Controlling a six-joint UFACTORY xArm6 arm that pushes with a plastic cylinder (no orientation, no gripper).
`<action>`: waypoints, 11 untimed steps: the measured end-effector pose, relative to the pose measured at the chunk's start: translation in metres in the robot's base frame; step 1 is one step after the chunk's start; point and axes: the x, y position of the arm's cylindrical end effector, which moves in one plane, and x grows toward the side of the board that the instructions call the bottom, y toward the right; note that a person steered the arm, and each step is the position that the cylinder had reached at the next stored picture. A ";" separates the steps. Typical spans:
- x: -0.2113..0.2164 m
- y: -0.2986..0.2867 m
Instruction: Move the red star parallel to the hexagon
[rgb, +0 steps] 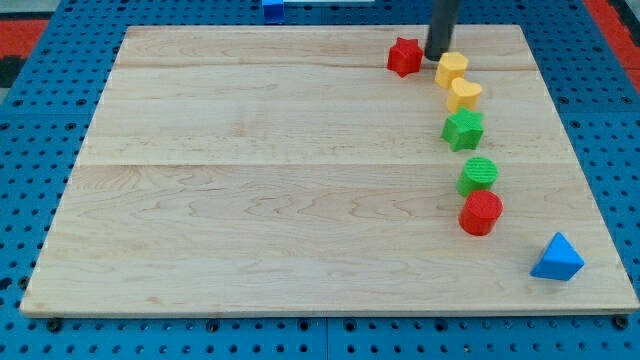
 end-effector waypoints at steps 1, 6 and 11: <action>0.008 -0.060; -0.002 -0.212; -0.032 -0.113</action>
